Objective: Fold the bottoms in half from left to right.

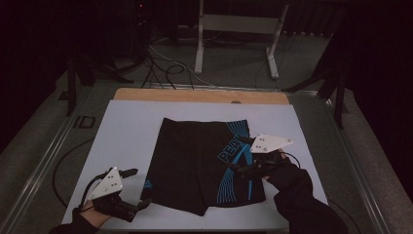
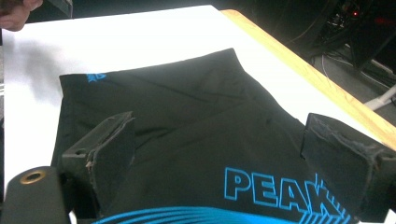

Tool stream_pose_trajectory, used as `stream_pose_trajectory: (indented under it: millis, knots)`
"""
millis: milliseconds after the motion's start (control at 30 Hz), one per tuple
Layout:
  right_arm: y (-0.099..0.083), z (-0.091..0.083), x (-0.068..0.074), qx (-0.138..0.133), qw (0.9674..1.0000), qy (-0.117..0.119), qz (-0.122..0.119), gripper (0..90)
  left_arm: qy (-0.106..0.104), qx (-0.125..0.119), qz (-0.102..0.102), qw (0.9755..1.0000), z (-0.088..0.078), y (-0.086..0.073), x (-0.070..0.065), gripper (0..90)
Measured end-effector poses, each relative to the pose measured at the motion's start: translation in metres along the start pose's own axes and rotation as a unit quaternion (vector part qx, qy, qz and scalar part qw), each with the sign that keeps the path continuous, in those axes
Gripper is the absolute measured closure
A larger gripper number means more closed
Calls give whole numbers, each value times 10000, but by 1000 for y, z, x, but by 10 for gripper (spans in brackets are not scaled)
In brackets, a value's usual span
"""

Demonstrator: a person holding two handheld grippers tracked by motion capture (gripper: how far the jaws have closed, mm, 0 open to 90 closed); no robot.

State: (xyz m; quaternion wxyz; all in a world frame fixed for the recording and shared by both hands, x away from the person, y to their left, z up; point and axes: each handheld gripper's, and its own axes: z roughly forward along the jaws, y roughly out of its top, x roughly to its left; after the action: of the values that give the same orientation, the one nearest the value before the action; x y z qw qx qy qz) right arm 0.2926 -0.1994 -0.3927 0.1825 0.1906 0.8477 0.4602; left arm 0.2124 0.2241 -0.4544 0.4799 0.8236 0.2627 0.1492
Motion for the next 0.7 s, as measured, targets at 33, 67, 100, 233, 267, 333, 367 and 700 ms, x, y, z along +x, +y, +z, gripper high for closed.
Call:
stream_pose_trajectory:
  millis: [33,67,100,233,267,333,367,700]
  knots:
    - [3,5,-1,-10,10000,1,-10,106,45,18,-16,10000,0,0,0,0]
    - [3,5,-1,-10,10000,1,-10,106,101,21,-28,9999,0,0,1,0]
    - [5,7,-1,-6,10000,7,-36,106,123,31,-51,9999,0,1,1,0]
    - [12,19,-3,-35,10000,5,-76,106,208,83,-107,9997,0,1,1,0]
    - [13,21,-3,-64,9999,20,-81,106,257,105,-112,9996,1,1,1,0]
    - [15,24,-3,-55,10000,15,-73,106,257,105,-112,9996,1,1,1,0]
    - [17,30,-4,-72,9999,20,-67,107,315,114,-134,9993,1,0,1,0]
    - [28,52,-6,-123,9999,39,-61,120,453,196,-239,9985,3,2,0,0]
